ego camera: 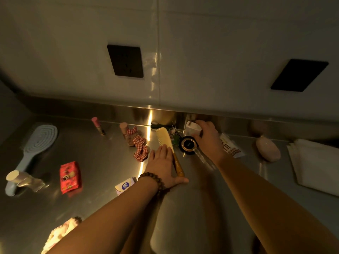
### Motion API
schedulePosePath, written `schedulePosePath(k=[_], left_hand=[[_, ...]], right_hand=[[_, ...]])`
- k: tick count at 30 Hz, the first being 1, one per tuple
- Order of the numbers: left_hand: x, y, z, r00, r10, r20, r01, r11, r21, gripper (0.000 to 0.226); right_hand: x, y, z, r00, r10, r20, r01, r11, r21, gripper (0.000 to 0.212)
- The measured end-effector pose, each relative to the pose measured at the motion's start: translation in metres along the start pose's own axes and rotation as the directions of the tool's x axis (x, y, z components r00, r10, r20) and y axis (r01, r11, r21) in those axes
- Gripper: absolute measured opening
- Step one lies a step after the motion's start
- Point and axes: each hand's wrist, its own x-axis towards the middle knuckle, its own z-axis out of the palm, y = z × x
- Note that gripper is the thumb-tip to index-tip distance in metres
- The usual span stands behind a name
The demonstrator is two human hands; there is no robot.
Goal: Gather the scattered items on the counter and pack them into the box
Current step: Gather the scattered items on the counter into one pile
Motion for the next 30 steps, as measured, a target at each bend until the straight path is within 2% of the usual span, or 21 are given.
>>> schedulePosePath(k=[3,6,8,11,13,15,20,24,30], left_hand=[[-0.004,-0.008,-0.005,0.998,0.035,-0.047,-0.037,0.999,-0.037,0.13],[-0.007,-0.014,-0.006,1.0,0.015,0.008,-0.015,0.999,-0.044,0.133],[-0.008,-0.011,-0.005,0.999,-0.007,0.041,0.009,0.999,-0.041,0.134],[-0.005,0.0,0.0,0.999,-0.023,0.027,0.024,0.999,-0.022,0.133],[-0.003,0.011,0.004,0.998,-0.051,0.023,0.051,0.998,-0.021,0.132],[0.002,0.022,0.007,0.995,-0.096,0.009,0.096,0.995,-0.037,0.128],[0.021,0.036,0.005,0.983,-0.18,-0.034,0.177,0.981,-0.082,0.117],[0.026,0.035,0.002,0.985,-0.172,-0.015,0.17,0.98,-0.101,0.115],[0.007,0.041,-0.02,0.992,-0.106,-0.063,0.093,0.978,-0.189,0.086]], right_hand=[[-0.026,0.017,-0.013,0.996,-0.042,-0.074,0.031,0.988,-0.15,0.061],[-0.062,0.04,-0.021,0.973,-0.107,-0.206,0.038,0.948,-0.316,0.068],[-0.082,0.05,-0.023,0.981,-0.046,-0.187,-0.024,0.934,-0.356,0.081],[-0.098,0.06,-0.018,0.993,0.11,-0.05,-0.121,0.921,-0.37,0.095],[-0.105,0.059,-0.009,0.991,0.131,-0.038,-0.136,0.919,-0.37,0.094],[-0.105,0.05,0.0,0.987,0.131,-0.088,-0.155,0.915,-0.374,0.09],[-0.08,0.034,0.015,0.942,0.336,0.008,-0.293,0.832,-0.471,0.088],[-0.073,0.028,0.014,0.936,0.349,0.044,-0.295,0.846,-0.444,0.087],[-0.091,0.021,-0.011,0.955,0.28,0.096,-0.226,0.9,-0.373,0.072]])
